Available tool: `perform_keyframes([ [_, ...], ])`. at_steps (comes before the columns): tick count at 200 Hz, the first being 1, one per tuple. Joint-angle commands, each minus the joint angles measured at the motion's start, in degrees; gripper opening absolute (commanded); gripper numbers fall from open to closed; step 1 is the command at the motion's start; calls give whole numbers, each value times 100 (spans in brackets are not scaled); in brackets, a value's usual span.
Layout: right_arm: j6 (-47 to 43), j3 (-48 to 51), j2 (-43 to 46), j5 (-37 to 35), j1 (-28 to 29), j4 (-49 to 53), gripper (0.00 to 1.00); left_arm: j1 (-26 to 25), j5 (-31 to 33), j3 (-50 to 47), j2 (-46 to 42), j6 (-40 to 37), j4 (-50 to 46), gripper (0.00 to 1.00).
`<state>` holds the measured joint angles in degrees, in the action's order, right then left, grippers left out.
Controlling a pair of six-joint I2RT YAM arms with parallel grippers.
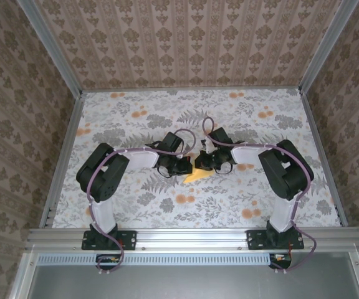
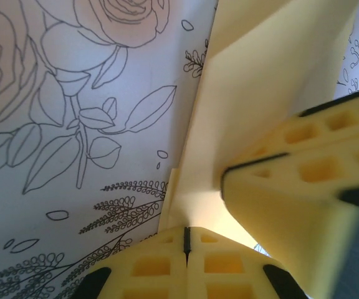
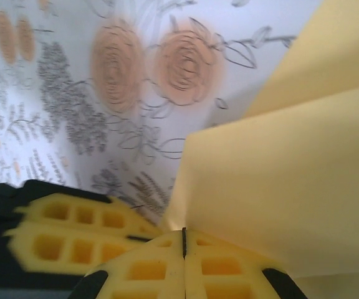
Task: Fold a paper plane with a square sheet of paper (pick it up from the middle)
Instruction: Fourth fold the wing at the center of the table.
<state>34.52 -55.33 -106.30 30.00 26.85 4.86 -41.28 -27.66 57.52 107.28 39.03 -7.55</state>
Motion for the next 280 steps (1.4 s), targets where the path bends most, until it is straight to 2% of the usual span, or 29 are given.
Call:
perform_keyframes([
  [1, 28, 72, -88, -205, -155, 24, 6, -83, 534, -240, 328, 26, -844, 0],
  [49, 9, 260, -35, -501, -801, -40, 6, -91, 534, -291, 293, 26, -849, 0],
  [98, 186, 183, -96, -671, -1209, -255, 6, -112, 516, -314, 312, 43, -819, 0],
  [197, 274, -110, -5, -701, -1687, -265, 7, -151, 455, -328, 330, 6, -738, 0],
  [237, 451, 71, 624, -157, -1632, -518, 9, -170, 480, -317, 293, -27, -738, 0],
  [280, 668, 513, 1079, -29, -1006, -519, 10, -179, 496, -311, 257, -68, -689, 0],
])
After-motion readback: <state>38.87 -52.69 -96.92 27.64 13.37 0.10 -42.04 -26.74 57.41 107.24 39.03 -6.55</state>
